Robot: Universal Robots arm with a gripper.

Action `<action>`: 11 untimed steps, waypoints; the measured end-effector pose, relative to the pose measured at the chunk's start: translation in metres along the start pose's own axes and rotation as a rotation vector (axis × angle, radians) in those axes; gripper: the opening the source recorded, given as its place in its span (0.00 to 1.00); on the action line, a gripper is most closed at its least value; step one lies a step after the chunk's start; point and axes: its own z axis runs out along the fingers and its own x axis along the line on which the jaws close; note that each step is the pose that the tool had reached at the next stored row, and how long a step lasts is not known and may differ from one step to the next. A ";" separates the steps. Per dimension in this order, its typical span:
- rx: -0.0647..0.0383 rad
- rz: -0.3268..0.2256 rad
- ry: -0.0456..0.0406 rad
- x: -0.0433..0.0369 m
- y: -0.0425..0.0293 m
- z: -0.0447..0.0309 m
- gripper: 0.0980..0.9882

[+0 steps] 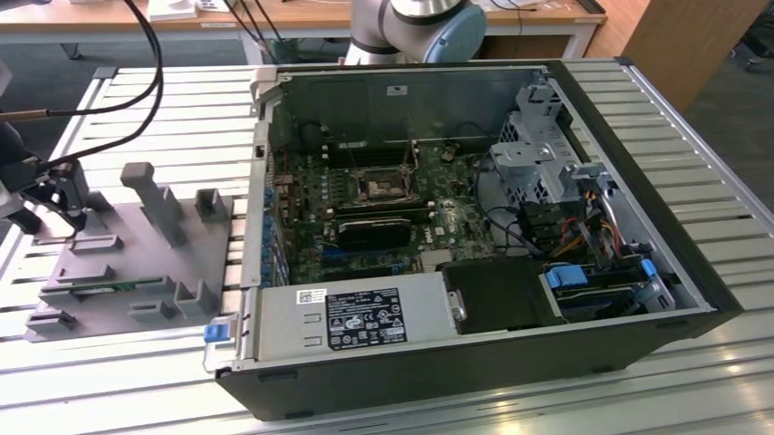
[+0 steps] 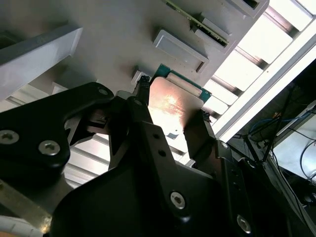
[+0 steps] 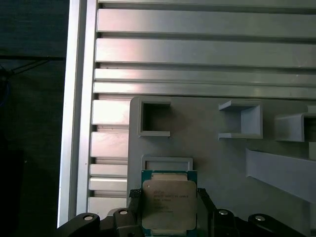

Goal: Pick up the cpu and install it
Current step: 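Pick up the cpu and move it towards the insertion slot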

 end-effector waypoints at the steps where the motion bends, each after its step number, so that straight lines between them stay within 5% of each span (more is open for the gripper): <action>1: 0.000 0.000 -0.0001 0.0000 0.0001 -0.0003 0.49; 11: 0.000 0.000 -0.0002 0.0000 0.0008 -0.0034 0.49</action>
